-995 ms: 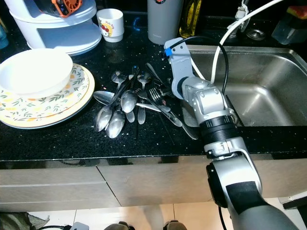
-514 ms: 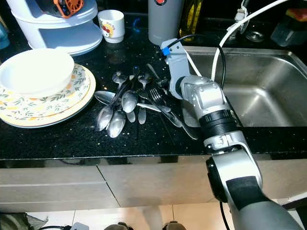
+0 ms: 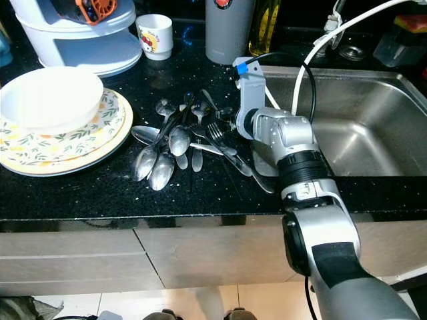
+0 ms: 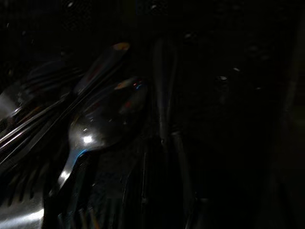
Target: Kitchen organization
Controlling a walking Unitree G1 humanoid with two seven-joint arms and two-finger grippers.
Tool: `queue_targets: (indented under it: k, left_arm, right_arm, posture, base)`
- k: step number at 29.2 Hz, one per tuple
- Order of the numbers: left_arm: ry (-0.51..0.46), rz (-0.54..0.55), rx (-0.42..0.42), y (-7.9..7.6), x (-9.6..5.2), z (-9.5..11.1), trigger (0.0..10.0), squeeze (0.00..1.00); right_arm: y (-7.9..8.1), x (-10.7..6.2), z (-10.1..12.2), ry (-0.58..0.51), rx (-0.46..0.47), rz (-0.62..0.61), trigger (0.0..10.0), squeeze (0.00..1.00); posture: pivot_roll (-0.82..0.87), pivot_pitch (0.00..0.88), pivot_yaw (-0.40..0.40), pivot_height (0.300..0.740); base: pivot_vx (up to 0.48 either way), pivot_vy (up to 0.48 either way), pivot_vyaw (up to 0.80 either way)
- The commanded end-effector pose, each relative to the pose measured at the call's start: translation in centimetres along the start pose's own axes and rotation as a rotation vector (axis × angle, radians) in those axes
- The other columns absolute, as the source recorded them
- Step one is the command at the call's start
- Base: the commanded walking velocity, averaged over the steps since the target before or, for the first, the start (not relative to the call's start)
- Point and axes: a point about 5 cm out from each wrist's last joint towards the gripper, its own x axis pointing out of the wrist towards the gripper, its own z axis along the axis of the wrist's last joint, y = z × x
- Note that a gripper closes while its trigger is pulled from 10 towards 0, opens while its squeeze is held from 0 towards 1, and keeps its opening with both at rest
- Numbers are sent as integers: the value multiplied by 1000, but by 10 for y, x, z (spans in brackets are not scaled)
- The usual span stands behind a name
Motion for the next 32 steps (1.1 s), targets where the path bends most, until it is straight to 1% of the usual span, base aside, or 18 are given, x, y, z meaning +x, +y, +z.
queue_targets:
  k: [1, 8, 10, 11, 13, 15, 18, 21, 22, 23, 24, 25, 26, 27, 28, 29, 30, 32]
  left_arm:
    - [20, -10, -8, -4, 0, -7, 10000, 0]
    - [16, -12, -8, -5, 0, -5, 10000, 0]
    - [15, -14, -9, -6, 0, -5, 10000, 0]
    - [15, -14, -9, -6, 0, -5, 10000, 0]
    - [15, -15, -10, -6, 0, -5, 10000, 0]
    - [13, -15, -12, -6, 0, -4, 10000, 0]
    - [11, -12, -14, -6, 0, -4, 10000, 0]
    - [8, -10, -14, -5, 0, -2, 10000, 0]
    - [7, -10, -14, -4, 0, -2, 10000, 0]
    - [7, -10, -14, -4, 0, -2, 10000, 0]
    - [6, -10, -14, -4, 0, -1, 10000, 0]
    - [5, -10, -13, -4, 0, -1, 10000, 0]
    - [3, -9, -13, -3, 0, 0, 10000, 0]
    - [3, -9, -13, -3, 0, 0, 10000, 0]
    - [1, -9, -12, -3, 0, 1, 10000, 0]
    - [1, -9, -12, -3, 0, 1, 10000, 0]
    - [-2, -8, -12, -2, 1, 2, 10000, 0]
    - [-4, -7, -13, -2, 1, 3, 10000, 0]
  right_arm:
    - [-11, 3, -21, 82, 65, -41, 0, 0]
    - [-20, 2, -18, 33, 129, -91, 0, 0]
    - [-22, 0, -10, -28, 159, -93, 0, 0]
    - [-22, 0, -10, -28, 159, -93, 0, 0]
    - [-21, -3, 1, -99, 194, -67, 0, 0]
    - [-17, -6, 11, -162, 229, -14, 0, 0]
    - [-9, -14, 28, -288, 252, 117, 0, 0]
    - [-1, -33, 45, -493, 263, 288, 0, 0]
    - [0, -40, 47, -556, 267, 331, 863, 0]
    - [0, -40, 47, -556, 267, 331, 863, 0]
    - [1, -45, 48, -598, 267, 357, 3255, 0]
    - [3, -51, 48, -640, 267, 391, 6824, 0]
    - [6, -57, 48, -681, 267, 433, 9569, 0]
    - [6, -57, 48, -681, 267, 433, 9569, 0]
    - [8, -63, 47, -710, 280, 469, 10000, 0]
    - [8, -63, 47, -710, 280, 469, 10000, 0]
    - [10, -68, 46, -732, 290, 499, 10000, 0]
    - [10, -70, 43, -741, 300, 512, 10000, 0]
  posture:
    - [-4, 156, -98, 740]
    - [-4, 156, -97, 740]
    - [-4, 155, -95, 740]
    - [-4, 155, -95, 740]
    - [0, 153, -92, 740]
    - [3, 152, -91, 740]
    - [8, 147, -83, 740]
    - [11, 141, -77, 740]
    - [11, 140, -75, 740]
    - [11, 140, -75, 740]
    - [11, 137, -73, 740]
    - [11, 135, -71, 740]
    - [12, 129, -68, 740]
    - [12, 129, -68, 740]
    - [12, 129, -68, 740]
    - [12, 129, -68, 740]
    - [15, 121, -67, 740]
    - [15, 116, -66, 740]
  base:
    - [0, 0, 0]
    - [0, 0, 0]
    - [0, 0, 0]
    - [0, 0, 0]
    - [0, 0, 0]
    - [0, 0, 0]
    - [0, 0, 0]
    - [0, 0, 0]
    - [0, 0, 0]
    - [0, 0, 0]
    - [0, 0, 0]
    - [0, 0, 0]
    - [0, 0, 0]
    - [0, 0, 0]
    - [0, 0, 0]
    - [0, 0, 0]
    - [0, 0, 0]
    - [0, 0, -788]
